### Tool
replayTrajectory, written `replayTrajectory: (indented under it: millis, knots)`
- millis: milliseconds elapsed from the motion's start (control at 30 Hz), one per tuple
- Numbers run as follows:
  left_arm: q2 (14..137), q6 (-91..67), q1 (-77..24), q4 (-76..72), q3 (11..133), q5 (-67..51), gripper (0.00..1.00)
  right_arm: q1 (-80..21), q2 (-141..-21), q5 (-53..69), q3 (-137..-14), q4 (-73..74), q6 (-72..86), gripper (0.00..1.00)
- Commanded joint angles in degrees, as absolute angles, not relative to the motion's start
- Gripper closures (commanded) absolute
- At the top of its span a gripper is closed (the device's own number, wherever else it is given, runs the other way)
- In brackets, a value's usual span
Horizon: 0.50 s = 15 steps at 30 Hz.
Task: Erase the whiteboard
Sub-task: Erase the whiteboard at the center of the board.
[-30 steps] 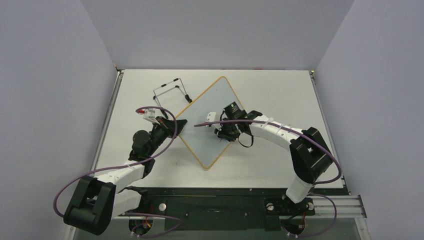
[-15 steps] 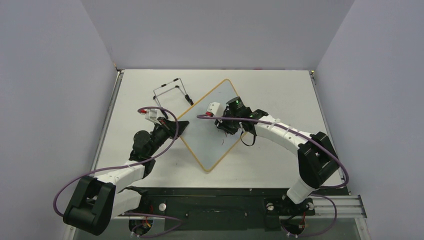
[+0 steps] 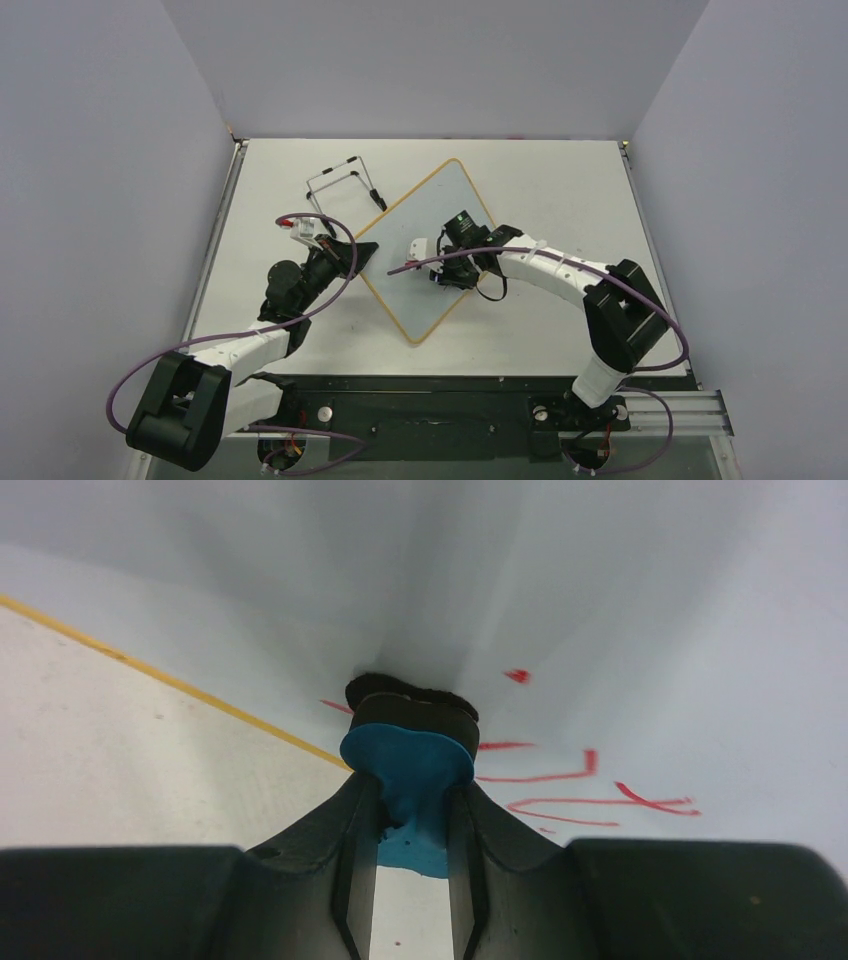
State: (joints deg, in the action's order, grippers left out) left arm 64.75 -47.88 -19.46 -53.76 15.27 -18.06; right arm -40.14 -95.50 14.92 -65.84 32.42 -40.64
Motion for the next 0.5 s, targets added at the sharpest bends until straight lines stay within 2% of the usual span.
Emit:
replayTrajectory:
  millis: [0,233,467]
  knots:
    - [63.8,-48.4,-20.1,-60.0,18.9,-21.9,1.0,-43.7,-93.9,17.7,-64.9,28.9,-39.6,1.0]
    - [65.1,-48.7,-19.8,-60.4,18.4,-21.8,1.0,-43.5,-89.7,8.0,-65.9,16.5,-30.7,1.0]
    - [65.3,-49.3,-19.7,-61.3,18.2,-21.3,1.0,-39.9,-93.5,8.7,-66.2,20.1,-34.0,1.0]
